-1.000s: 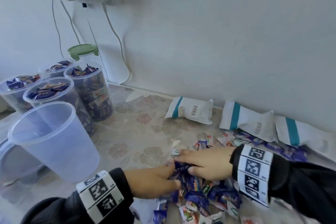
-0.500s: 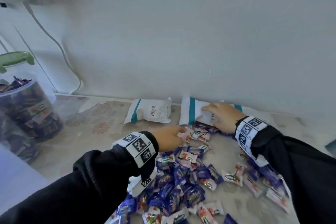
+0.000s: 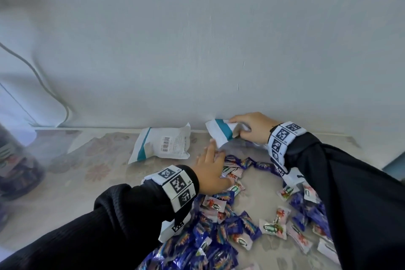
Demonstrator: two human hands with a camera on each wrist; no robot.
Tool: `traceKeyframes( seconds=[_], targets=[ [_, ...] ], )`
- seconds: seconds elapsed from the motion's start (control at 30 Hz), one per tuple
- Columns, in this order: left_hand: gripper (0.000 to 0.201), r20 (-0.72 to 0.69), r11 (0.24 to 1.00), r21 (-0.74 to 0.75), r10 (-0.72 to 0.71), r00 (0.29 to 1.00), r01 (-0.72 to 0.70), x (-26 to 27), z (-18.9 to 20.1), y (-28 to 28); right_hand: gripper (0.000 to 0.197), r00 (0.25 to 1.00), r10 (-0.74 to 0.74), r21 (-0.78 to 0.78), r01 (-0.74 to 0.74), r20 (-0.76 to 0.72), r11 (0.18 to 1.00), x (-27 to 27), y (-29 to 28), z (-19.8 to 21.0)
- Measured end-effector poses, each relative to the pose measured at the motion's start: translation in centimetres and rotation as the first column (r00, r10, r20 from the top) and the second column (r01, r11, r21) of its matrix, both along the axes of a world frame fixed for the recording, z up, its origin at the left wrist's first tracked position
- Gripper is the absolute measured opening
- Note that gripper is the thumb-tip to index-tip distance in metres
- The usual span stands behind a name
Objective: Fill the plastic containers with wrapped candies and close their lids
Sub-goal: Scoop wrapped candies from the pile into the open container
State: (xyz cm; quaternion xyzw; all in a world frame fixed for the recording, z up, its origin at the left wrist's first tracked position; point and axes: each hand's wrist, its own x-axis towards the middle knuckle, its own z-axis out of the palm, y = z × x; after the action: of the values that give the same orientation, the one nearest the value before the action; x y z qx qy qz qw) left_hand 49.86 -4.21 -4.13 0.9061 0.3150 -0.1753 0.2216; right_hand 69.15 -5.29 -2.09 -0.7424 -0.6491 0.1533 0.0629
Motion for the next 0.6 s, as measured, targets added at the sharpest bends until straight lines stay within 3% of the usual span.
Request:
traceKeyframes(
  seconds=[0.13,0.3,0.47,0.6],
  targets=[
    [0.087,-0.135,0.994,0.021,0.105,0.985,-0.103,1.8,-1.3,0.8,0.04,0.994,-0.051,0.095,0.06,-0.092,0.994,1.3,0.2,-0.2],
    [0.068,-0.151,0.992,-0.015,-0.123,0.981,0.123,4.8,-1.6,2.5,0.037,0.979,-0.097,0.143,0.124,-0.18,0.982,2.1,0.3,-0.6],
    [0.061,-0.212,0.938,-0.057,-0.346,0.914,0.342,6.0,-1.4,1.1,0.039,0.977,-0.087,0.157,0.119,-0.192,0.98,2.3,0.4,-0.5],
    [0.06,-0.218,0.878,-0.128,-0.478,0.851,0.461,3.8,-0.7,-0.7,0.035,0.972,-0.068,0.162,0.106,-0.223,0.981,2.3,0.1,-1.0]
  ],
)
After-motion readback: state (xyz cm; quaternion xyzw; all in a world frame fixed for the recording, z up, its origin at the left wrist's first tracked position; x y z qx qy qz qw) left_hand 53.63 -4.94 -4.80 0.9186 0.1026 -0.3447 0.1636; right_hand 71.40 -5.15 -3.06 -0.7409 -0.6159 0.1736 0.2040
